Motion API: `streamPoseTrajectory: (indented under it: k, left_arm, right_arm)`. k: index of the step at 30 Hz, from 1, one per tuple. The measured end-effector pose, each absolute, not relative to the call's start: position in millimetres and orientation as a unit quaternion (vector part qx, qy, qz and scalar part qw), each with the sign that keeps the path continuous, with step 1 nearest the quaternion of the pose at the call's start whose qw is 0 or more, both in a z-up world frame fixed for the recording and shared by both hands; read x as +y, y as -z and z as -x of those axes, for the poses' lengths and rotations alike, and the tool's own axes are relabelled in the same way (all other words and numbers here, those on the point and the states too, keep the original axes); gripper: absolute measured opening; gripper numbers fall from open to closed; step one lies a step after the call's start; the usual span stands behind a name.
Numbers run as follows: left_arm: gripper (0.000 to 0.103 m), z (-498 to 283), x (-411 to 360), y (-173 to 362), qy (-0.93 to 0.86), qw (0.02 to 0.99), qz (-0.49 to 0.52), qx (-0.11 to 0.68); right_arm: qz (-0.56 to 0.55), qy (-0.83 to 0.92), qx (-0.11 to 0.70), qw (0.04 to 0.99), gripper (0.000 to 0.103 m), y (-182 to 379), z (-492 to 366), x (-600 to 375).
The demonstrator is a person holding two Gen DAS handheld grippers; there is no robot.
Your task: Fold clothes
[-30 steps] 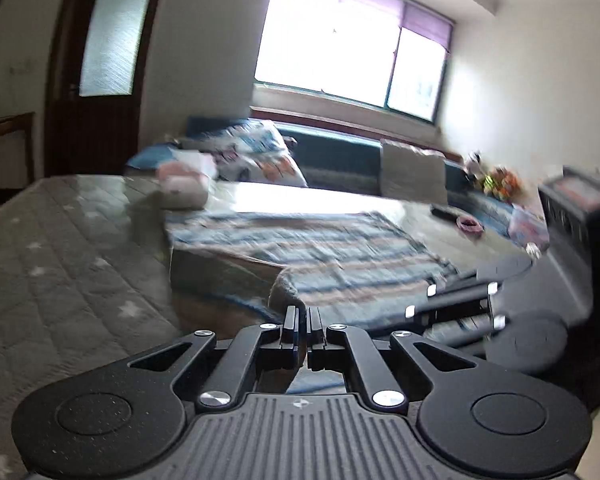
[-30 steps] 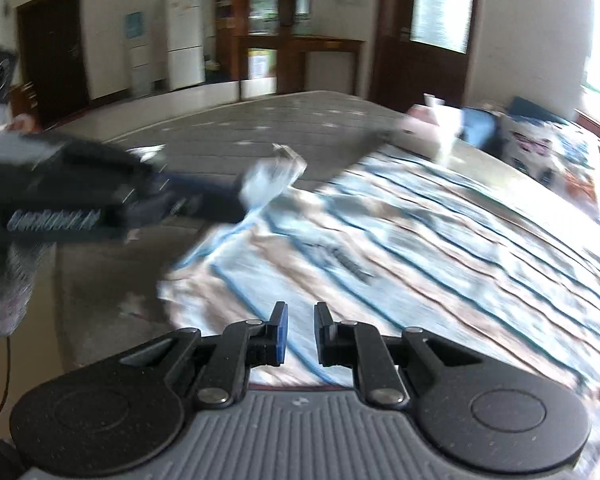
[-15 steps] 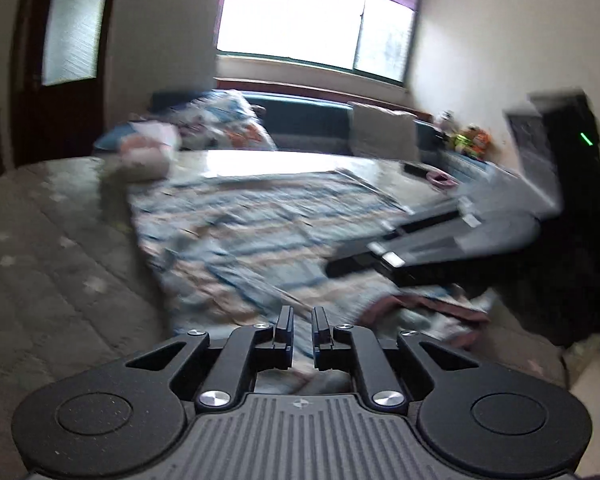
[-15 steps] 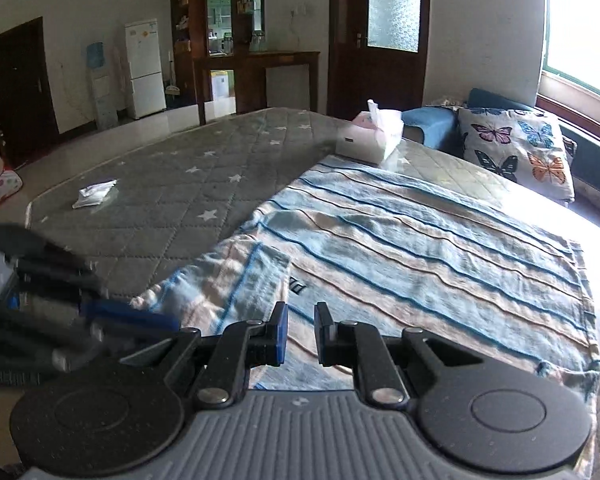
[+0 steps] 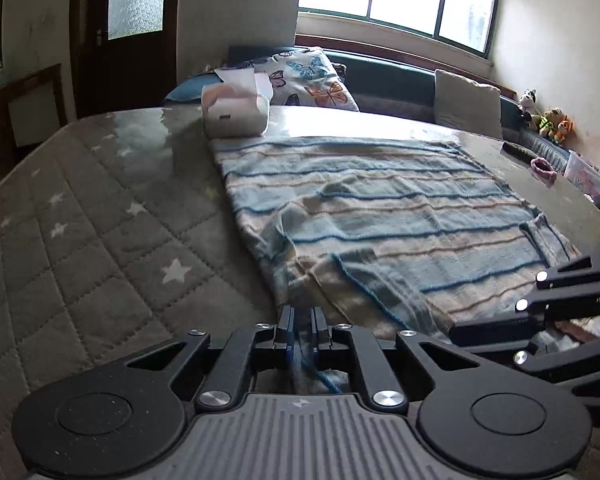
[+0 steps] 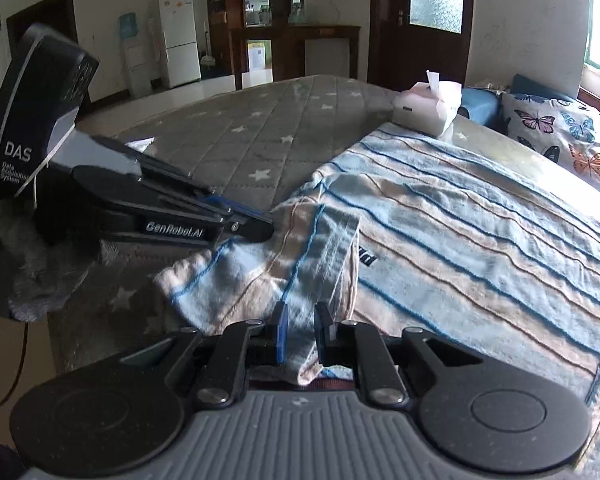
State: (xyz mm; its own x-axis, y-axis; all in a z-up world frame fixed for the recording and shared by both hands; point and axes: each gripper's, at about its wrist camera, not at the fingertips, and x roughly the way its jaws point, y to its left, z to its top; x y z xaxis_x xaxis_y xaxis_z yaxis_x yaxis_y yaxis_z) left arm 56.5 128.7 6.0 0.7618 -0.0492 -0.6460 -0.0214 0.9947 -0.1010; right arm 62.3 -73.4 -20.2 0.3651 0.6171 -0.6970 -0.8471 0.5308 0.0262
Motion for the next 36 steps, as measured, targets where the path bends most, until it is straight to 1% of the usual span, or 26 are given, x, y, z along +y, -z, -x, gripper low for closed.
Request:
streamPoseTrajectory:
  k: [4, 8, 9, 14, 19, 26, 36]
  left_arm:
    - [0.010, -70, 132, -16, 0.000, 0.941, 0.060, 0.334]
    - [0.010, -91, 128, -7, -0.002, 0.937, 0.051, 0.347]
    - [0.011, -97, 127, -5, -0.003, 0.935, 0.048, 0.350]
    - [0.012, -96, 124, -3, -0.008, 0.937, 0.033, 0.349]
    - [0.012, -72, 106, -14, 0.025, 0.944, 0.002, 0.330]
    - [0.012, -34, 71, -6, 0.070, 0.940, -0.049, 0.329]
    - [0.012, 4, 61, 3, 0.095, 0.935, -0.041, 0.339]
  right_arm:
    - [0.161, -0.449, 0.332, 0.814, 0.013, 17, -67, -78]
    - [0.155, -0.439, 0.335, 0.819, 0.013, 18, -75, -80]
    - [0.154, -0.437, 0.337, 0.820, 0.013, 19, -76, -81]
    - [0.155, -0.426, 0.342, 0.823, 0.013, 19, -81, -89]
    - [0.161, -0.417, 0.335, 0.830, 0.013, 12, -80, -103]
    - [0.165, -0.409, 0.337, 0.832, 0.013, 9, -69, -119]
    - [0.175, -0.451, 0.318, 0.815, 0.014, 11, -43, -101]
